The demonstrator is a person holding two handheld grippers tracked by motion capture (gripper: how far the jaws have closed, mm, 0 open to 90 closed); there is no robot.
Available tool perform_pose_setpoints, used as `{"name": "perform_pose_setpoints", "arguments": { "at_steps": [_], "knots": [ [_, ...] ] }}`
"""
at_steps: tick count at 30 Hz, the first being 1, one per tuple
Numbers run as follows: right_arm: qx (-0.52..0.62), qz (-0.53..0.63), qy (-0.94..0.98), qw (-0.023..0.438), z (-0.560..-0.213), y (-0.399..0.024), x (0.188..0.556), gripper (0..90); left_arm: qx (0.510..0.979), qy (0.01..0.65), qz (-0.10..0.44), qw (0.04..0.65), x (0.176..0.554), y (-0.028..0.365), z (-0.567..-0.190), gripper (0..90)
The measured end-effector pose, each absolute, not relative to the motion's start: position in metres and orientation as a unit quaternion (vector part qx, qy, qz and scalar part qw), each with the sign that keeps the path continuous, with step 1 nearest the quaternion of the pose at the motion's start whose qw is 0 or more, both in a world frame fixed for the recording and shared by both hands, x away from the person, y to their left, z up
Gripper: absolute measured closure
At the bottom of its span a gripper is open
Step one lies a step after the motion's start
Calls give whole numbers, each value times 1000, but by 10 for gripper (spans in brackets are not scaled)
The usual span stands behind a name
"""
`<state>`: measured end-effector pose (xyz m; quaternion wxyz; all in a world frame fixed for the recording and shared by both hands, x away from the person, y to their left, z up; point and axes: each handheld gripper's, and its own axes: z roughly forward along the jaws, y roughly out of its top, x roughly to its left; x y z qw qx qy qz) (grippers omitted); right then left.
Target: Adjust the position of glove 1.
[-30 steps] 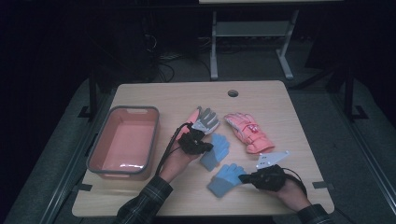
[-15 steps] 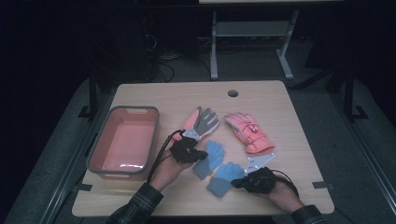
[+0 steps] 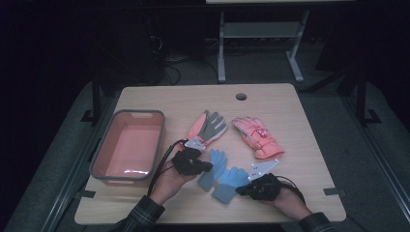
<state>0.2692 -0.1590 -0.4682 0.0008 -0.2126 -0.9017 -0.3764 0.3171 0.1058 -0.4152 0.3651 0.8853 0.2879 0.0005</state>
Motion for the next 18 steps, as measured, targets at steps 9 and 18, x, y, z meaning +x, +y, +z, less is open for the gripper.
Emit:
{"name": "perform_pose_setpoints", "arguments": {
  "at_steps": [9, 18],
  "knots": [
    [-215, -379, -900, 11, -469, -150, 272, 900, 885, 266, -27, 382, 313, 94, -411, 882],
    [-216, -383, -898, 12, -470, -139, 276, 900, 893, 253, -40, 371, 308, 79, -416, 882]
  ]
}}
